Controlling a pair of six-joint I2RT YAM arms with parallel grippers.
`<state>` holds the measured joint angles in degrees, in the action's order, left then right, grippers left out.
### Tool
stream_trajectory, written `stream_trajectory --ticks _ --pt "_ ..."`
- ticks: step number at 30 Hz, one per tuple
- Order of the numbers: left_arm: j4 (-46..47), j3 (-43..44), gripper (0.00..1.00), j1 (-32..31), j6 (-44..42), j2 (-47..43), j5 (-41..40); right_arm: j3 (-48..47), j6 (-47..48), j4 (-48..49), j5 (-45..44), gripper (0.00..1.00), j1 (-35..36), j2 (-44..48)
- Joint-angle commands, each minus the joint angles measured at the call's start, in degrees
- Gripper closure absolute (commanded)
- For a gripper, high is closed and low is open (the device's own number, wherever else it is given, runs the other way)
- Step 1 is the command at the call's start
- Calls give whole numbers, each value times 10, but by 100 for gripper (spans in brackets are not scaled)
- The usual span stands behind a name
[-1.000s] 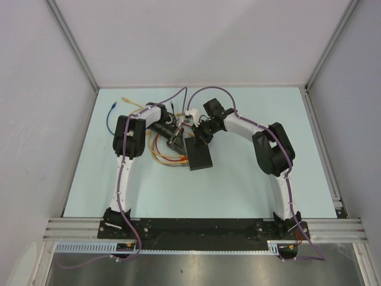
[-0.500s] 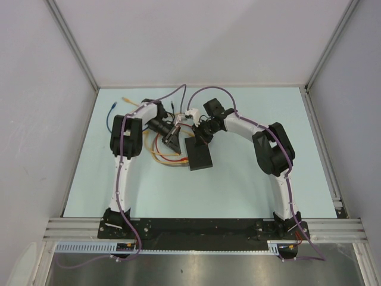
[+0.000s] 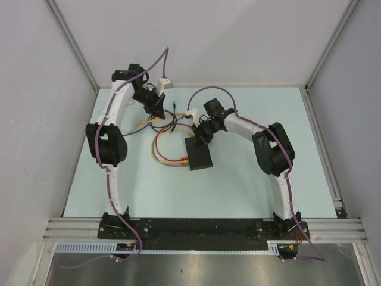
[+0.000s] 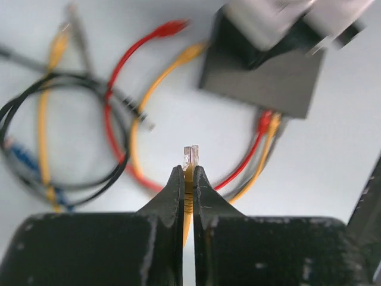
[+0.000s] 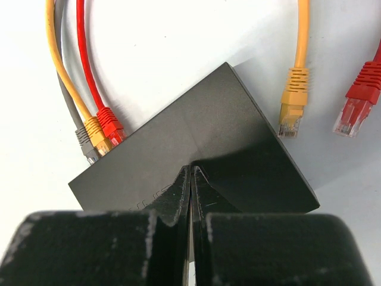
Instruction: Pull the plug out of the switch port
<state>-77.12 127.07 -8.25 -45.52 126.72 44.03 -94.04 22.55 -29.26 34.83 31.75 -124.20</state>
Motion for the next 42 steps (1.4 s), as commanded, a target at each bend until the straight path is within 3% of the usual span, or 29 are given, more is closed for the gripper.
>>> stream_trajectory --ticks 1,4,10,16,19,22,27,33,37,39,42 --pt "-68 -25 100 42 -50 -29 -125 20 10 -19 -56 100 -6 -32" --pt "-68 -84 100 54 -76 -43 -190 20 9 -17 -55 100 -8 -32" --pt "-16 -197 98 73 -77 -52 -227 22 5 -12 -52 100 -9 -32" --pt "75 -263 67 72 -41 -53 -269 26 2 -9 -53 100 -10 -27" --pt "58 -239 57 71 -41 -64 -217 30 -3 -4 -59 100 -12 -26" --pt "43 -221 47 66 -36 -95 -92 29 -5 -3 -63 100 -12 -25" --pt "48 -242 46 23 0 -97 5 11 -14 -9 -60 100 -14 -17" --pt "144 -350 47 -11 78 -91 72 -3 -30 -19 -53 100 -19 26" --pt "135 -376 43 -24 44 -73 166 17 -34 -26 -49 99 -19 61" --pt "114 -372 42 -33 16 -55 174 32 -31 -29 -49 92 -18 74" --pt "146 -378 40 -48 50 -37 177 42 -21 -38 -37 91 -16 82"
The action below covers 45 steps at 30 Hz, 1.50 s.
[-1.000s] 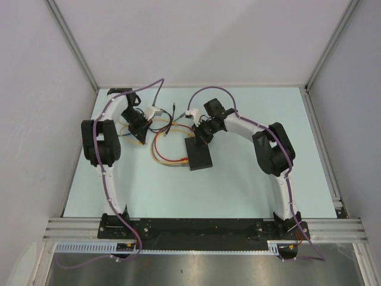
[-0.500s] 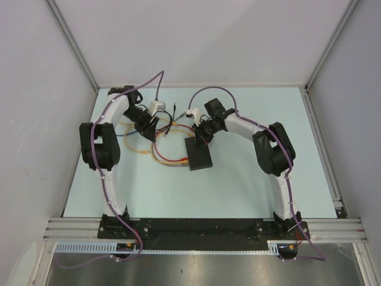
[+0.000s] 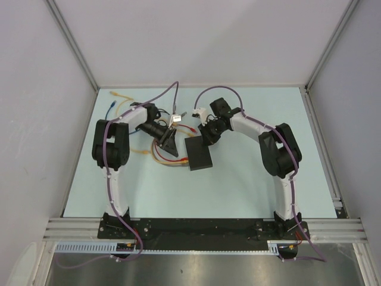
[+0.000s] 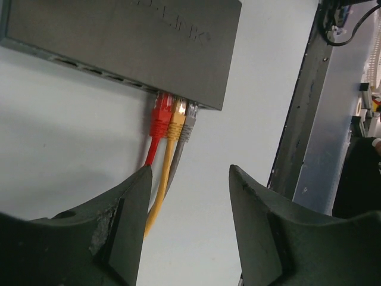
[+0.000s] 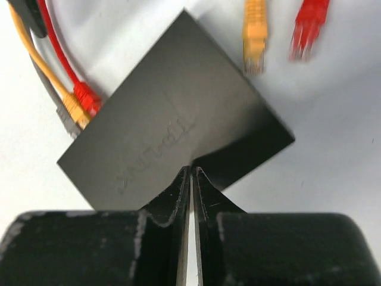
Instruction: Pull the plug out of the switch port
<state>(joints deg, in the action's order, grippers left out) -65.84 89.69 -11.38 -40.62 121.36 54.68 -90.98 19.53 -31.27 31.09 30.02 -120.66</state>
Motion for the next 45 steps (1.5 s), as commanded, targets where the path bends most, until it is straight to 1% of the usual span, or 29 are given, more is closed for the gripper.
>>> stream_trajectory --ticks 1,2,9,13,18,24,27,29,31,33,36,39,45 --pt "49 -8 40 -22 15 19 70 13 11 -19 2 90 1 48" --pt "75 -14 40 -23 39 23 64 15 15 -20 8 90 3 51" --pt "127 -21 40 -37 91 44 44 41 32 -31 6 92 12 65" --pt "160 -7 40 -38 133 66 63 48 35 -29 -4 92 21 61" --pt "172 63 39 -48 173 116 81 48 35 -27 -18 94 22 61" --pt "172 161 39 -59 216 190 131 54 38 -33 -35 94 22 68" --pt "165 190 38 -62 221 201 125 55 39 -35 -35 94 22 68" --pt "151 183 39 -59 204 194 111 55 38 -34 -34 94 23 68" --pt "156 164 38 -49 197 165 113 55 38 -33 -34 94 26 67" --pt "167 126 38 -37 194 130 111 57 37 -30 -34 95 27 66" --pt "174 102 39 -33 180 109 88 62 40 -26 -35 99 26 61" --pt "151 104 41 -33 166 121 85 64 48 -27 -37 100 30 50" --pt "137 100 45 -38 155 137 83 68 50 -22 -43 100 32 40"
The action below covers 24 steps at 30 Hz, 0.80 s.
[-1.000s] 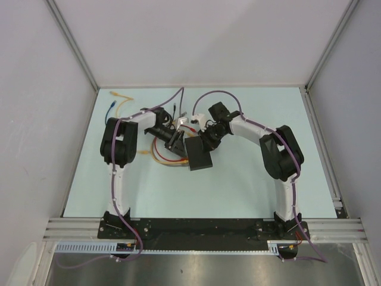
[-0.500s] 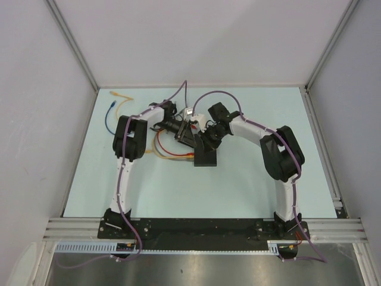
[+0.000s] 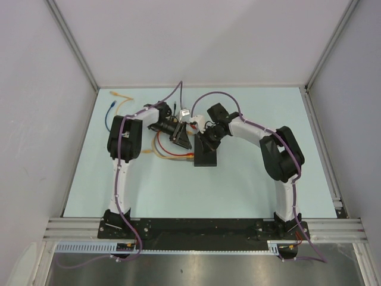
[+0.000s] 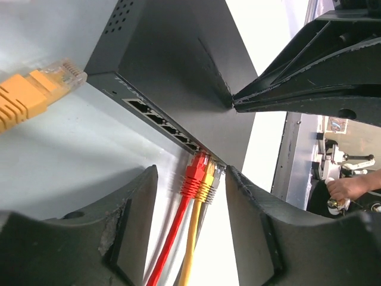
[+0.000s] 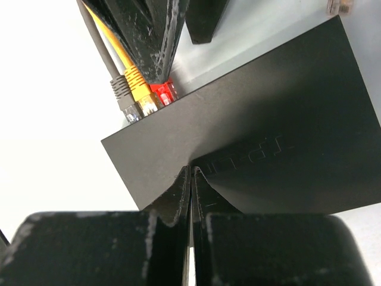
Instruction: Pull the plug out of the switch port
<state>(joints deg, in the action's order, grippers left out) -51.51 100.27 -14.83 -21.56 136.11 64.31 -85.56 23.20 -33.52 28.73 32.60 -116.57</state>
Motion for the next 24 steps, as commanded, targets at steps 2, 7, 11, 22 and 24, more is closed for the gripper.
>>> stream_trajectory --ticks 2,7,11,22,24 --pt "-6 -8 47 -5 -35 -5 -15 15 12 1 -21 100 8 -1" --pt "-22 6 53 -13 -44 13 -14 18 11 2 -24 100 14 -3" --pt "-31 5 55 -21 -47 19 -12 18 9 3 -25 100 21 -6" --pt "-36 28 63 -37 -24 54 -4 45 17 6 -37 100 26 20" --pt "-41 34 65 -36 -23 57 -4 50 17 8 -40 100 26 22"
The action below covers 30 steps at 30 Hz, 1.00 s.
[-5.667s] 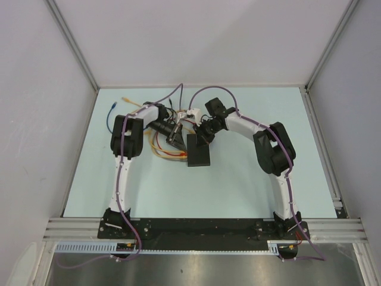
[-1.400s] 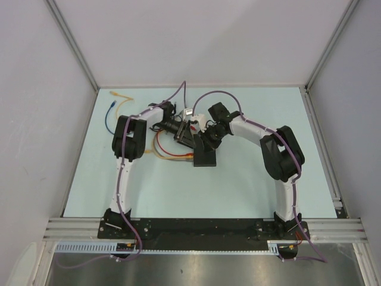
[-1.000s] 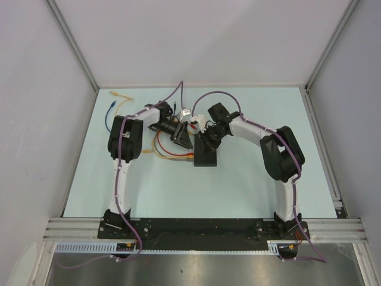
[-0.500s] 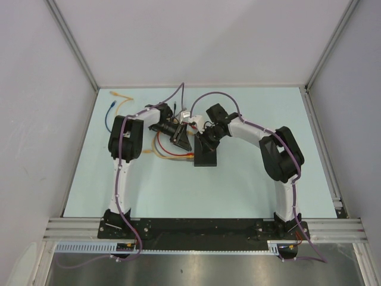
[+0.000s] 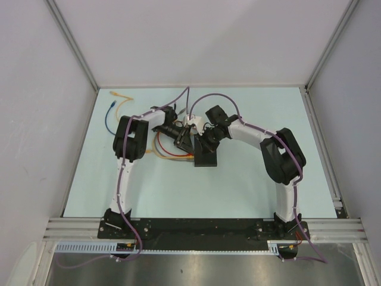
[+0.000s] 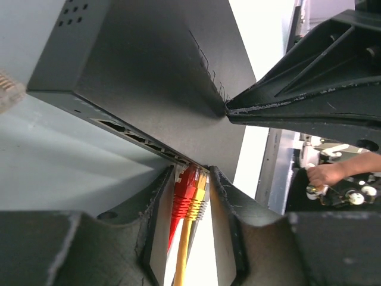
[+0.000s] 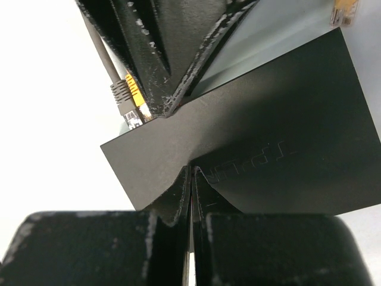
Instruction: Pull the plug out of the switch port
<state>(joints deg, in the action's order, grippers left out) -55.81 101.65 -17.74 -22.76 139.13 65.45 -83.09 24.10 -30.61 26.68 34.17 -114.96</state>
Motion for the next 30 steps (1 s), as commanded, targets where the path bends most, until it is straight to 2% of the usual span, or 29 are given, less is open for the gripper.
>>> stream_trajectory --ticks 1,11,15,18,23,28,30 --pt "1 21 65 -8 -11 27 -16 26 8 -21 -21 100 12 9" --pt "-28 19 68 -8 -50 26 -4 31 10 -22 -23 100 19 11" --pt "-40 19 60 -7 -69 25 -5 30 11 -21 -25 100 20 11" --pt "-42 14 58 -8 -76 21 -6 30 10 -20 -25 100 21 10" --pt "-74 22 60 -7 -122 25 15 31 10 -16 -29 100 22 10" --pt "-84 22 61 -7 -135 22 20 31 9 -16 -31 100 21 10" --pt "-82 20 65 -7 -133 21 19 30 9 -16 -29 100 21 9"
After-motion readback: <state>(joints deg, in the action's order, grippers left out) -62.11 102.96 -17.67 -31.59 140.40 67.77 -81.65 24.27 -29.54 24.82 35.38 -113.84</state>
